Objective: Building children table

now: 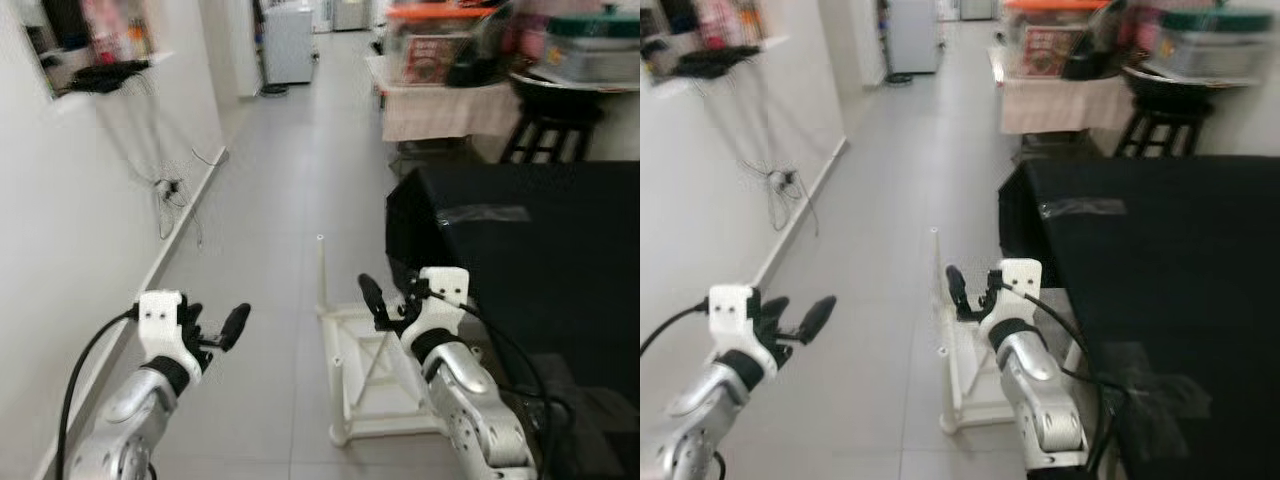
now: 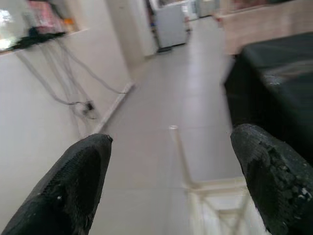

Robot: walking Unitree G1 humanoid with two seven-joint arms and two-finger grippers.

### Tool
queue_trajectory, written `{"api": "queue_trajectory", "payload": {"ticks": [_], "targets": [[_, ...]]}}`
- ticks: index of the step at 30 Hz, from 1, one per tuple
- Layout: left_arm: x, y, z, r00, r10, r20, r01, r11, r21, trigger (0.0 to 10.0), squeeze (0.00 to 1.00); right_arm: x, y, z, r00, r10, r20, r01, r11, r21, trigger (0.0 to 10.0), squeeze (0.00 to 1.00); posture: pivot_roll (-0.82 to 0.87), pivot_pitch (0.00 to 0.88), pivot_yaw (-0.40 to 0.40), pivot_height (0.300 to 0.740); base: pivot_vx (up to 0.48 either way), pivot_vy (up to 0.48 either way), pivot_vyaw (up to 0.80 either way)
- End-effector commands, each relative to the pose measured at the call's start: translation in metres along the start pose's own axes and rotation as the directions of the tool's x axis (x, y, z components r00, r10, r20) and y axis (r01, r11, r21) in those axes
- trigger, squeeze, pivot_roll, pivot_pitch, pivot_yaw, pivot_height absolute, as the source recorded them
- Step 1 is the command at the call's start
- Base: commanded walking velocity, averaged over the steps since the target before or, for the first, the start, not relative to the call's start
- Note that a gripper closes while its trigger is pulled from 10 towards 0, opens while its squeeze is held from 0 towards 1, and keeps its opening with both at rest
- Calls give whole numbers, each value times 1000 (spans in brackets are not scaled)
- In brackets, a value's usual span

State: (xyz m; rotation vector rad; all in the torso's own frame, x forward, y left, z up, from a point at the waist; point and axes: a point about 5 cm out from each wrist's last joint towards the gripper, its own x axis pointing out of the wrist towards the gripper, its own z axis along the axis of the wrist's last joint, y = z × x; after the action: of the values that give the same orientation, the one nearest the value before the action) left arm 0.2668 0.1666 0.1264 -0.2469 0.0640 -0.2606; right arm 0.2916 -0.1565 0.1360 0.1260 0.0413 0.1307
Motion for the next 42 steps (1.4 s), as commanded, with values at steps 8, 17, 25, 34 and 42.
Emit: {"api": "queue_trajectory", "payload": {"ticks": [8,17,25,34,42], "targets": [[0,7,2,1000,28,-1,-28,999,19,10000,0,2,8,3,1000,10,4,-10,1000,4,10000,0,-78,0,27,740,248,0,0],[0,8,2,999,32,2,-32,999,19,10000,0,2,7,3,1000,1,-2,-1,1000,6,10000,0,-77,0,28,740,247,0,0],[-1,9,3,999,41,3,-41,999,16,10000,0,2,7,2,1000,-6,-19,5,1000,-24,10000,0,-77,0,27,740,245,0,0],[0,12,3,997,81,6,-81,997,18,10000,0,4,9,-2,998,5,-61,-8,999,-44,10000,0,-77,0,27,710,27,0,0],[-1,21,4,990,141,4,-141,988,66,10000,0,3,11,0,997,30,-67,-34,998,-59,10000,0,-77,0,27,670,0,0,0]]}}
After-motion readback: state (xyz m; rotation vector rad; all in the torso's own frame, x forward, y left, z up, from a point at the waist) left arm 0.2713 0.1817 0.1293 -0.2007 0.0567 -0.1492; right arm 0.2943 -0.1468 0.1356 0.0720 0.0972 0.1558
